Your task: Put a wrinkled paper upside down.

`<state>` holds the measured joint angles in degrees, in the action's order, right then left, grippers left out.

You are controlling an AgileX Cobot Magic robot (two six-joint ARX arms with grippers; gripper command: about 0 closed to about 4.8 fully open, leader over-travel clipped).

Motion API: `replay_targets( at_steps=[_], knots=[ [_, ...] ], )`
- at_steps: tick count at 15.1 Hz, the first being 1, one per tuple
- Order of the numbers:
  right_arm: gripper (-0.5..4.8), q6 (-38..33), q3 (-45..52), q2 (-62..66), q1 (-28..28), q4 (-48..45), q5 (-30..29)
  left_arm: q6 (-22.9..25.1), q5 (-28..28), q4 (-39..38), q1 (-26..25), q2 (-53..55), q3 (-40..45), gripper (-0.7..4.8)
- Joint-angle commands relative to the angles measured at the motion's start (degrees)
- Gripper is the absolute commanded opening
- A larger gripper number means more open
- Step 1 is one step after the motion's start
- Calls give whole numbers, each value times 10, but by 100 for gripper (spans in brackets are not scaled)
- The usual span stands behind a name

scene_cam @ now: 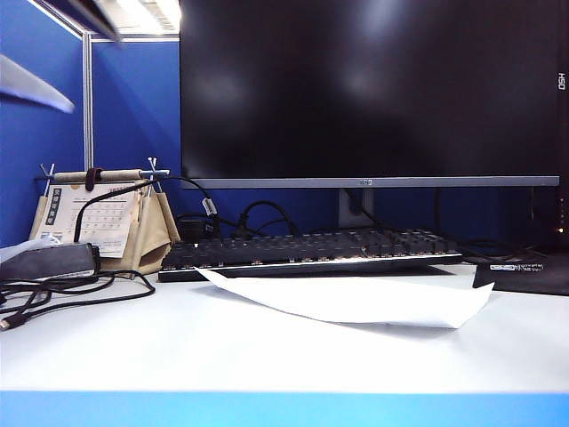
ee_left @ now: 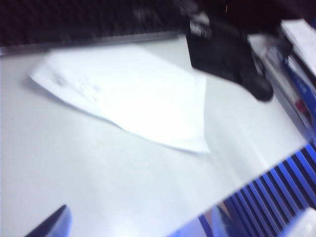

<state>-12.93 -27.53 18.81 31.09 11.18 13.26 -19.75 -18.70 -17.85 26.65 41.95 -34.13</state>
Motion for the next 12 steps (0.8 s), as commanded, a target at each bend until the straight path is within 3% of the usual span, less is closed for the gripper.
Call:
replay_targets(
  at_steps=[1, 3, 4, 5, 6, 8, 11, 12],
  knots=[
    [208, -8, -96, 114, -71, 69, -116, 3, -66, -2, 0, 31, -2, 404],
    [225, -24, -143, 196, -204, 78, -314, 3, -86, 2, 0, 31, -3, 404],
    [225, -50, -148, 230, -295, 65, -427, 3, -91, 3, 0, 31, -3, 404],
    [225, -90, -148, 276, -423, 49, -578, 3, -111, 4, 0, 31, -3, 404],
    [225, -121, -148, 309, -470, 31, -625, 3, -117, 4, 0, 31, -3, 404],
    [226, -129, -148, 366, -499, 0, -631, 3, -129, 7, 0, 31, -2, 404],
    [285, -128, -148, 449, -476, -12, -624, 8, -134, 7, 0, 29, -2, 404],
    [289, -123, -148, 489, -465, -12, -594, 9, -135, 7, 0, 29, -2, 404]
  ],
)
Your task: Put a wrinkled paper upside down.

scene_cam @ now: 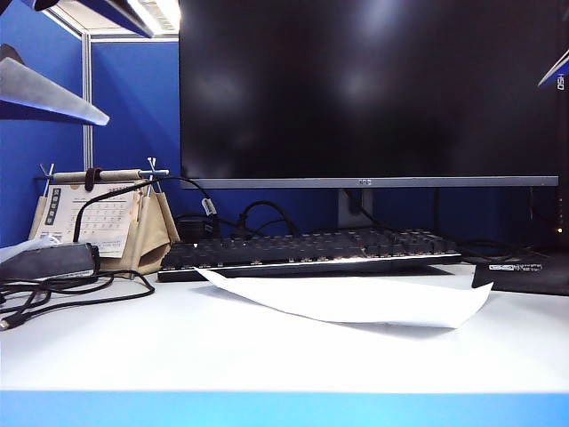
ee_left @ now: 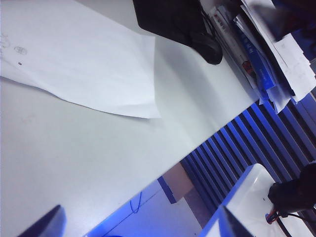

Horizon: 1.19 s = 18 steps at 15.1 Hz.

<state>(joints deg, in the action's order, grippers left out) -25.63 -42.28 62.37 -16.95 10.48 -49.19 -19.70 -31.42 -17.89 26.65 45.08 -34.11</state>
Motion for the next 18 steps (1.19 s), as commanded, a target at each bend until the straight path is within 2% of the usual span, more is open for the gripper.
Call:
replay_targets(
  at_steps=[1, 2, 7, 9, 13, 18],
  knots=[
    [335, 6, 0, 76, 30, -13, 58, 9, -7, 6, 0, -2, -3, 404],
    [391, 6, 0, 110, 52, -34, 106, 9, -8, 3, 0, -3, -3, 404],
    [391, 13, -9, 238, 93, -112, 152, 9, -9, -42, 0, -3, -3, 404],
    [391, 50, -51, 289, 111, -85, 162, 8, -9, -53, 0, -3, -2, 404],
    [391, 65, -113, 354, 121, -71, 179, -7, -10, -53, 0, -3, -2, 404],
    [387, 65, -115, 387, 126, -73, 190, -2, 0, -43, 0, -3, -2, 404]
  ],
)
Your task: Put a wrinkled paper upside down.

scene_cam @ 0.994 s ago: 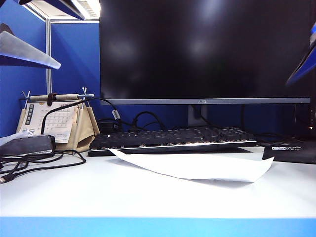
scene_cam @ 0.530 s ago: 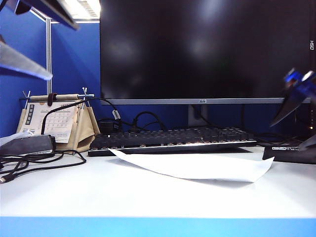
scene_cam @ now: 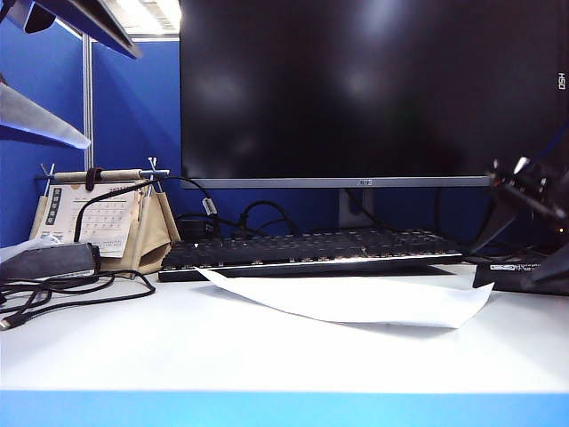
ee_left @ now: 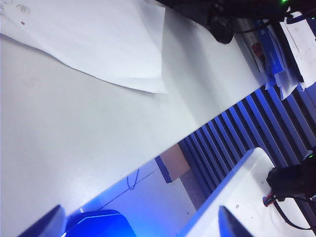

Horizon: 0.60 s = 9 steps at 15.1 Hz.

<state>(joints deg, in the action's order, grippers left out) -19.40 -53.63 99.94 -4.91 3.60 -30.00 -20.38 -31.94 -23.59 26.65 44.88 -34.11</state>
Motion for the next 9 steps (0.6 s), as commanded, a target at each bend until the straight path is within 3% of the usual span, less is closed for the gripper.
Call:
replay_targets(
  at_steps=[1, 7, 9],
  knots=[
    [387, 3, -2, 19, 7, -4, -8, 5, 11, 21, 0, -1, -2, 404],
    [385, -5, -4, 35, 43, -7, -36, 2, 11, 40, 0, -1, -2, 404],
    [317, -5, -4, 35, 50, -3, -40, 3, 11, 40, 0, -1, -2, 404]
  ],
)
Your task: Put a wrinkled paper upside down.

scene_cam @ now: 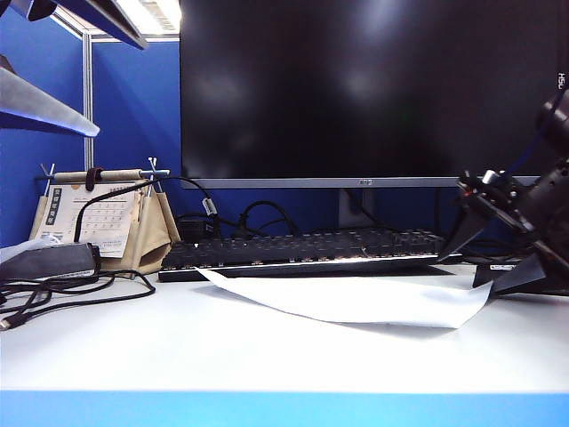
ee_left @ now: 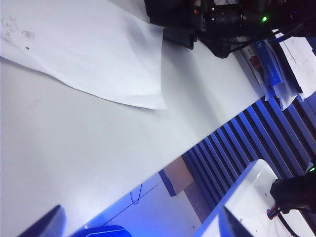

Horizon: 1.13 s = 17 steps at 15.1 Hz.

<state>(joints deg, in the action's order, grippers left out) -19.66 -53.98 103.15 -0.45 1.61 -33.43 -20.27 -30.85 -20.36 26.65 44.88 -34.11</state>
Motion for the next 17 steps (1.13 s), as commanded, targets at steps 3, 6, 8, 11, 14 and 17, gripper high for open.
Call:
replay_targets(
  at_steps=[3, 6, 8, 11, 14, 17],
  knots=[
    [210, -3, -1, 3, 6, 16, -5, 1, 0, 7, 0, -1, -2, 404],
    [27, -2, -1, 3, 6, 10, 3, -2, -1, 7, 0, -1, -2, 404],
    [-2, 2, -1, 3, 6, 5, 5, -14, -10, 7, 0, -1, -2, 404],
    [-2, 16, 0, 2, 6, 3, 6, -14, -15, 1, 0, -1, -2, 404],
    [-2, 31, 0, -38, 8, 18, 10, -13, -12, -1, 0, -1, -2, 404],
    [-2, 96, 0, -120, 7, 86, 49, -11, -9, 1, 0, -1, -2, 404]
  ],
)
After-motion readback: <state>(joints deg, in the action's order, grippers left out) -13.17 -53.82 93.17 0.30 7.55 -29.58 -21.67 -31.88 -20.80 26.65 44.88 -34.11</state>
